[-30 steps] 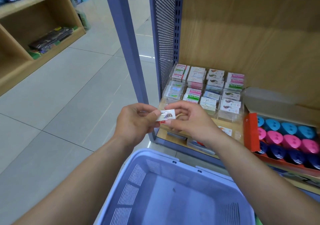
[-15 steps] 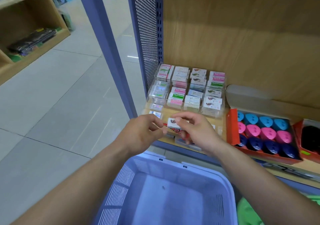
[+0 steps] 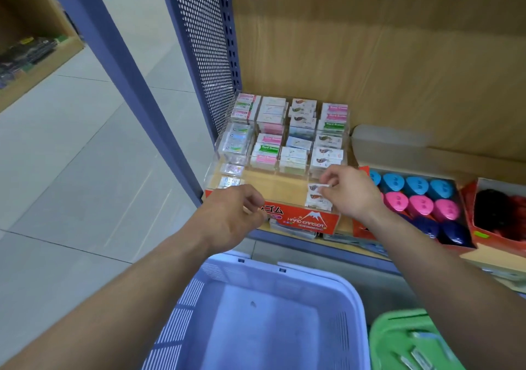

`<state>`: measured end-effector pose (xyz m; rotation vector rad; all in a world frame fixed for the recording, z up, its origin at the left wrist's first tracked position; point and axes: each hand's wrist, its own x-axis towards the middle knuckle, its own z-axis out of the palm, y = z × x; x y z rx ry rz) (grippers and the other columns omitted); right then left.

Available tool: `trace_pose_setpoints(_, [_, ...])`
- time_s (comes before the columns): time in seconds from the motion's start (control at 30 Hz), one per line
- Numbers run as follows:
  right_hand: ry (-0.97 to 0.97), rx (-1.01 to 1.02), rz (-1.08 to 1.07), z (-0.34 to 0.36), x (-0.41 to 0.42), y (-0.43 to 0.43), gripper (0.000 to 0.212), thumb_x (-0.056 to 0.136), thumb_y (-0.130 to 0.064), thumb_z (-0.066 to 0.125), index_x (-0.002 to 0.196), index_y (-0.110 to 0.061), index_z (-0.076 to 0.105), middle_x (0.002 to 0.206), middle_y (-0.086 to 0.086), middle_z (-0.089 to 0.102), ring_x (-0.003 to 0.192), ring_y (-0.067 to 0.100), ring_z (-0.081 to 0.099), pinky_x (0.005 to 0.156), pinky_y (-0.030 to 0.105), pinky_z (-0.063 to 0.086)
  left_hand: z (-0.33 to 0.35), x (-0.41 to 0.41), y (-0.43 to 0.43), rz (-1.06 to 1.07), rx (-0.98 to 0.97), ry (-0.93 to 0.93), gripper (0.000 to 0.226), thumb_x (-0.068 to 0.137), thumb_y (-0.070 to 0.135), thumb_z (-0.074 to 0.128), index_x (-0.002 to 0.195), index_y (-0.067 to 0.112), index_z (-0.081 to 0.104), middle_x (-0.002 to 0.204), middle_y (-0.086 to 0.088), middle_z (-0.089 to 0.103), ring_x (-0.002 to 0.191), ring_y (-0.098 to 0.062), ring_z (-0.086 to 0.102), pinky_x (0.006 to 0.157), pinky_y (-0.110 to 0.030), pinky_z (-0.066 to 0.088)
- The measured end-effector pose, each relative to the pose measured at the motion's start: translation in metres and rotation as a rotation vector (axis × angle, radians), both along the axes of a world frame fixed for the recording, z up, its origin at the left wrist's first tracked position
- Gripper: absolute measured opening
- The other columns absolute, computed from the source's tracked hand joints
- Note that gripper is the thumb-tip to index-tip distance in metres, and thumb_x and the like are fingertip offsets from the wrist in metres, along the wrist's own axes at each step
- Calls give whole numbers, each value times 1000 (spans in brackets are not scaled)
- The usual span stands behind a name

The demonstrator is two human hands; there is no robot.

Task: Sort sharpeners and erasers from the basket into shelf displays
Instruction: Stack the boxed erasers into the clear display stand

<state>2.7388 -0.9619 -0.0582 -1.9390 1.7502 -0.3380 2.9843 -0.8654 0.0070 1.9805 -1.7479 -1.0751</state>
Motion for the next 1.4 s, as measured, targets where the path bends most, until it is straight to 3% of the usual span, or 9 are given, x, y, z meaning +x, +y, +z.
trace_pose_setpoints(0.13, [143, -76, 35, -5, 3, -3, 14, 93, -37, 63, 106, -36, 67, 97, -8, 71, 88, 16, 65, 69, 39, 60, -2, -2, -1, 0, -8, 13, 12, 91, 34, 71, 101, 28, 68, 100, 15, 66, 92, -11, 67, 88, -33, 56])
trace_pose_setpoints(0.3, [371, -141, 97, -5, 2, 0, 19, 99, -38, 54, 110, -33, 68, 97, -4, 71, 86, 20, 64, 61, 30, 50, -2, -1, -2, -16, 13, 2, 13, 92, 36, 70, 102, 29, 67, 102, 14, 66, 93, -12, 66, 88, -34, 56])
trace_pose_setpoints(0.47, [261, -190, 99, 4, -1, 11, 29, 100, -32, 51, 125, -33, 67, 107, -7, 74, 91, 17, 68, 66, 31, 58, 0, -1, -2, -13, 4, 7, 14, 92, 36, 70, 103, 29, 67, 100, 18, 65, 93, -11, 66, 87, -34, 56])
trace_pose_setpoints(0.6, [269, -69, 211, 7, -3, 20, 36, 103, -35, 45, 137, -33, 59, 128, -8, 68, 107, 17, 67, 76, 34, 59, 2, -1, -1, -22, 0, 1, 14, 92, 35, 69, 104, 28, 67, 99, 19, 65, 93, -12, 66, 87, -34, 55])
trace_pose_setpoints(0.77, [352, 5, 266, 10, 0, 22, 38, 105, -43, 36, 131, -33, 60, 130, -5, 66, 112, 21, 63, 83, 40, 57, 5, -2, 1, -37, -4, -21, 13, 92, 35, 69, 104, 29, 67, 100, 18, 65, 94, -12, 65, 87, -33, 55])
trace_pose_setpoints(0.97, [295, -69, 173, 34, -10, 45, 40, 101, -44, 45, 138, -33, 57, 134, -4, 64, 117, 22, 61, 87, 38, 54, 7, -25, 10, -117, 12, -65, 13, 93, 36, 69, 103, 30, 64, 102, 11, 64, 91, -13, 64, 84, -29, 55])
trace_pose_setpoints(1.17, [194, -165, 80, 73, -86, 121, 33, 95, -46, 57, 124, -34, 65, 123, -10, 66, 109, 18, 64, 82, 36, 53, 19, -108, 55, -376, -52, -173, 34, 94, 36, 65, 125, 22, 63, 122, 5, 65, 113, -16, 60, 96, -28, 47])
trace_pose_setpoints(1.3, [221, -25, 75, 64, -162, 188, 25, 92, -47, 60, 112, -33, 68, 108, -15, 69, 96, 15, 67, 79, 34, 53, 3, -177, 104, -574, -42, -175, 43, 92, 38, 65, 131, 20, 58, 131, 1, 62, 116, -19, 58, 96, -29, 46])
trace_pose_setpoints(1.4, [270, 194, 81, 34, -220, 236, 27, 95, -45, 61, 116, -30, 68, 111, -16, 70, 97, 12, 67, 77, 27, 47, -31, -233, 143, -683, 18, -163, 48, 92, 39, 64, 134, 18, 56, 132, -3, 62, 117, -23, 58, 96, -31, 46])
